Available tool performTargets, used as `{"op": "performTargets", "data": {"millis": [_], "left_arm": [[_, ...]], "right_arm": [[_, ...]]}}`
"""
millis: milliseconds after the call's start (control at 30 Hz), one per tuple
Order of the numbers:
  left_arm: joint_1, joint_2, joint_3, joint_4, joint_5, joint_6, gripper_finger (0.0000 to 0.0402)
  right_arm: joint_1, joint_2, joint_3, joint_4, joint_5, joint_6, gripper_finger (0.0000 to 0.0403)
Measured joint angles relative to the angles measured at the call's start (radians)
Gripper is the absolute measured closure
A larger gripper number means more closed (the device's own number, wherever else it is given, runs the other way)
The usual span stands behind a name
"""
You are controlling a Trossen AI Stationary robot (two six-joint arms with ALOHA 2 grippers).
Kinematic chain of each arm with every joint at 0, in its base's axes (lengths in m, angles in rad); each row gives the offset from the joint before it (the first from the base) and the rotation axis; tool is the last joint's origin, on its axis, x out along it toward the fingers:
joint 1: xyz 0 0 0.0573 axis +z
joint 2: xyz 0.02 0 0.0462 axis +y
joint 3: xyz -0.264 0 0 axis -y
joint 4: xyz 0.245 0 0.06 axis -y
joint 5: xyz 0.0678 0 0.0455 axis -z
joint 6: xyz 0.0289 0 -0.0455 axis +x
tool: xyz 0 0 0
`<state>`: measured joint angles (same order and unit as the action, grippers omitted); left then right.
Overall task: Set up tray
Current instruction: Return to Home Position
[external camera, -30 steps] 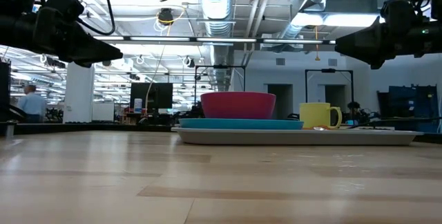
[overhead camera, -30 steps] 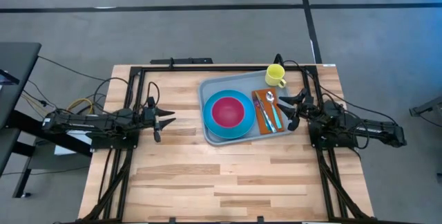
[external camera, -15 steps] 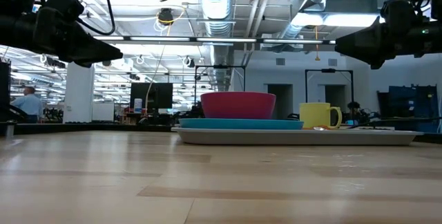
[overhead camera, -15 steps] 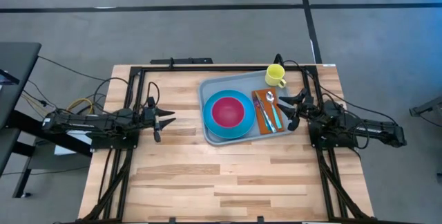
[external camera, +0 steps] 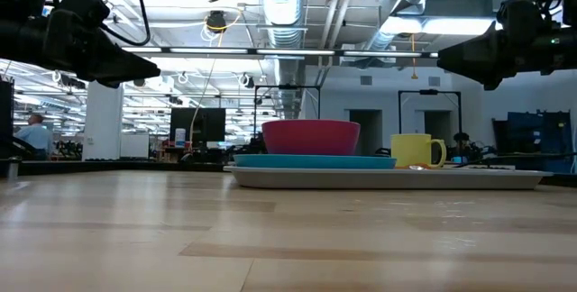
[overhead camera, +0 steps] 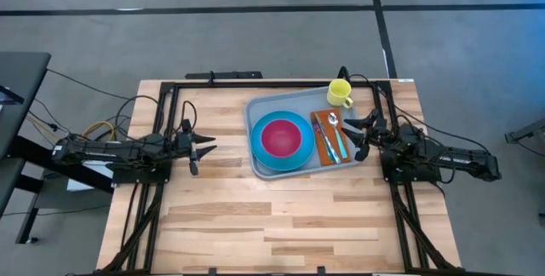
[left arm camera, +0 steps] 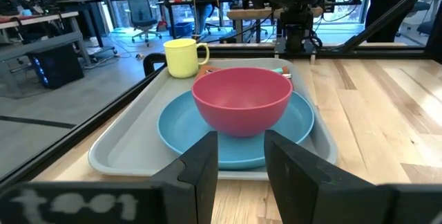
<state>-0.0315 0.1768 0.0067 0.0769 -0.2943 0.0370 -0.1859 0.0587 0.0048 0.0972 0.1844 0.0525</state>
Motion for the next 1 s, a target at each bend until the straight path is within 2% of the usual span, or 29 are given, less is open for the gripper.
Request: {"op": "performTargets", "data": {"millis": [1000], "left_arm": [[0.0,0.0,0.0,0.0,0.0,0.006,0.0294]], "right_arm": [[0.0,0.0,0.0,0.0,0.0,0.0,0.0249]]}}
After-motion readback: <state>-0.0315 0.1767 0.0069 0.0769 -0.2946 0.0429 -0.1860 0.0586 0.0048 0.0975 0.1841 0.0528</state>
